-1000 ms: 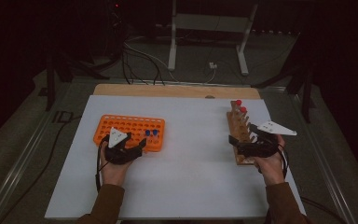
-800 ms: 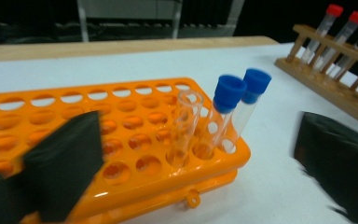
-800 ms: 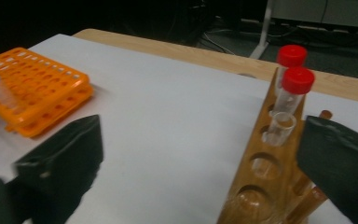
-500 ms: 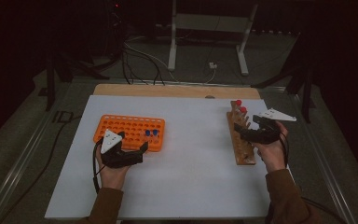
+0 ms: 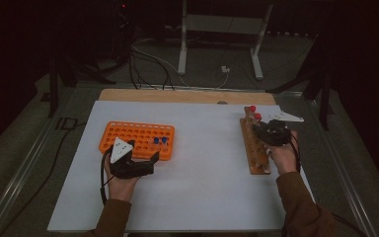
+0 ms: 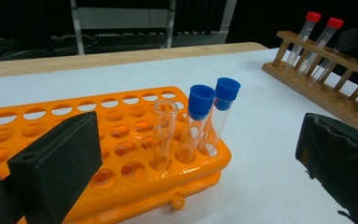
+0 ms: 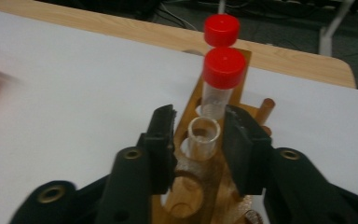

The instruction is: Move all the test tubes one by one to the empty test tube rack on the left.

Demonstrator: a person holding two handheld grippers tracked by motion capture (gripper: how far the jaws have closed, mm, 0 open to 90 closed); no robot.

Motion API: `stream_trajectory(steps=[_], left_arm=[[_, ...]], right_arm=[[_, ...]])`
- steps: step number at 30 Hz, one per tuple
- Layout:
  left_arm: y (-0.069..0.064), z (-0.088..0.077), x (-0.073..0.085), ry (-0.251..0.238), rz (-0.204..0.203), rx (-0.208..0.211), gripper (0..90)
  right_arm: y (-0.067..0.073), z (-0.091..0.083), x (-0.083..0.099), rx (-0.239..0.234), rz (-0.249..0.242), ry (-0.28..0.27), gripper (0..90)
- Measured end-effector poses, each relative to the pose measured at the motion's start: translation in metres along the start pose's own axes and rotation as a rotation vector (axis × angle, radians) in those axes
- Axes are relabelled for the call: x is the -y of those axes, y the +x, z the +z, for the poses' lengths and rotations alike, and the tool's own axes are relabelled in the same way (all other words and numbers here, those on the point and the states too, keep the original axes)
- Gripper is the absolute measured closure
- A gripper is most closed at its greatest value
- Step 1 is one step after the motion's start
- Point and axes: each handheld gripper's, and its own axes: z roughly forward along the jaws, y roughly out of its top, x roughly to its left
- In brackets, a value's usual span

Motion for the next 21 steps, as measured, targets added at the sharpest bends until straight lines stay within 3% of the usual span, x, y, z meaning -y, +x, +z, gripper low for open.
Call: stream_trajectory(steps=[6, 21], left_arm=[[-0.001, 0.002, 0.000, 0.006, -0.001, 0.006, 0.7], [-0.004, 0.003, 0.001, 0.015, 0.010, 0.013, 0.8]], right_arm=[[-0.001, 0.008, 0.000, 0.016, -0.001, 0.025, 75.4], [0.004, 0.012, 0.001, 0.043, 0.003, 0.033, 76.4]])
